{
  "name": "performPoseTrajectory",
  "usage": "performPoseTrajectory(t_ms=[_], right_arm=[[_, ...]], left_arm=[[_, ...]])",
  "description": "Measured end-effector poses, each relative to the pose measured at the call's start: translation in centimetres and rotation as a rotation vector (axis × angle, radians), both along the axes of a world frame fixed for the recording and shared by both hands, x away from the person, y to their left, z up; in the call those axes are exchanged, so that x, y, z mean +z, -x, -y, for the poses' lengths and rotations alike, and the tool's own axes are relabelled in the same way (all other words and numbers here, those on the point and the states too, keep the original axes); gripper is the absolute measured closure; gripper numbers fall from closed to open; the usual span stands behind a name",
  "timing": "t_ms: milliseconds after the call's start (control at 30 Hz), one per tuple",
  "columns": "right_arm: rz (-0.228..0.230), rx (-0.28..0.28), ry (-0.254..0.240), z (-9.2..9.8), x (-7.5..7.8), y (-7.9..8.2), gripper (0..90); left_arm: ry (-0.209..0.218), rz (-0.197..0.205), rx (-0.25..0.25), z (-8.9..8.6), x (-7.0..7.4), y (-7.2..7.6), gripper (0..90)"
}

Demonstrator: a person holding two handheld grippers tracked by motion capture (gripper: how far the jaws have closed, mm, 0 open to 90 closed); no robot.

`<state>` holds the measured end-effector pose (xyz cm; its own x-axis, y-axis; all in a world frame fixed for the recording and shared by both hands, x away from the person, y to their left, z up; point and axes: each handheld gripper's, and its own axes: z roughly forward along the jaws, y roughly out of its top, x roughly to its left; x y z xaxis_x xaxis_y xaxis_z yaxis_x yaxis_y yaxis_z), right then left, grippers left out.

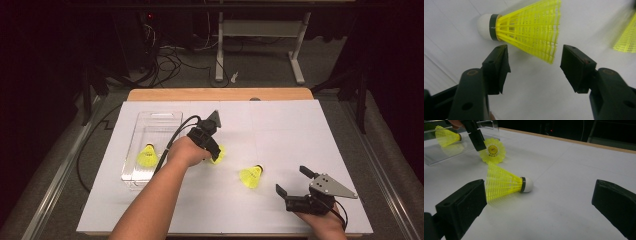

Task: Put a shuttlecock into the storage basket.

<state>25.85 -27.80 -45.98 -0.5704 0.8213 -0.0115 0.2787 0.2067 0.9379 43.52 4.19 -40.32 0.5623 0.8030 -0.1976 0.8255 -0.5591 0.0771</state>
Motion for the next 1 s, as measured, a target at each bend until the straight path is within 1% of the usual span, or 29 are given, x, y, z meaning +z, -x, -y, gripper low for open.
performPoseTrajectory(t_ms=[333, 400, 733, 800, 867, 1000], right_arm=[[-0.001, 0.001, 0.000, -0.01, 0.00, 0.02, 0.2], [-0.001, 0.001, -0.001, -0.02, -0.01, 0.02, 0.2], [0.000, 0.003, -0.002, -0.04, 0.00, 0.03, 0.2], [0.000, 0.004, -0.002, -0.05, 0.00, 0.04, 0.2], [-0.001, 0.003, -0.002, -0.05, 0.00, 0.04, 0.2], [-0.001, 0.004, -0.002, -0.05, -0.01, 0.04, 0.2]], left_arm=[[0.013, -0.017, 0.008, -0.25, -0.44, 0.06, 54.2], [0.014, -0.021, 0.010, -0.27, -0.46, 0.06, 55.1], [0.015, -0.021, 0.021, -0.39, -0.36, 0.09, 63.3], [0.017, -0.021, 0.033, -0.47, -0.36, 0.09, 63.6], [0.016, -0.021, 0.034, -0.55, -0.33, 0.10, 65.7], [0.013, -0.014, 0.040, -0.76, -0.19, 0.12, 69.4]])
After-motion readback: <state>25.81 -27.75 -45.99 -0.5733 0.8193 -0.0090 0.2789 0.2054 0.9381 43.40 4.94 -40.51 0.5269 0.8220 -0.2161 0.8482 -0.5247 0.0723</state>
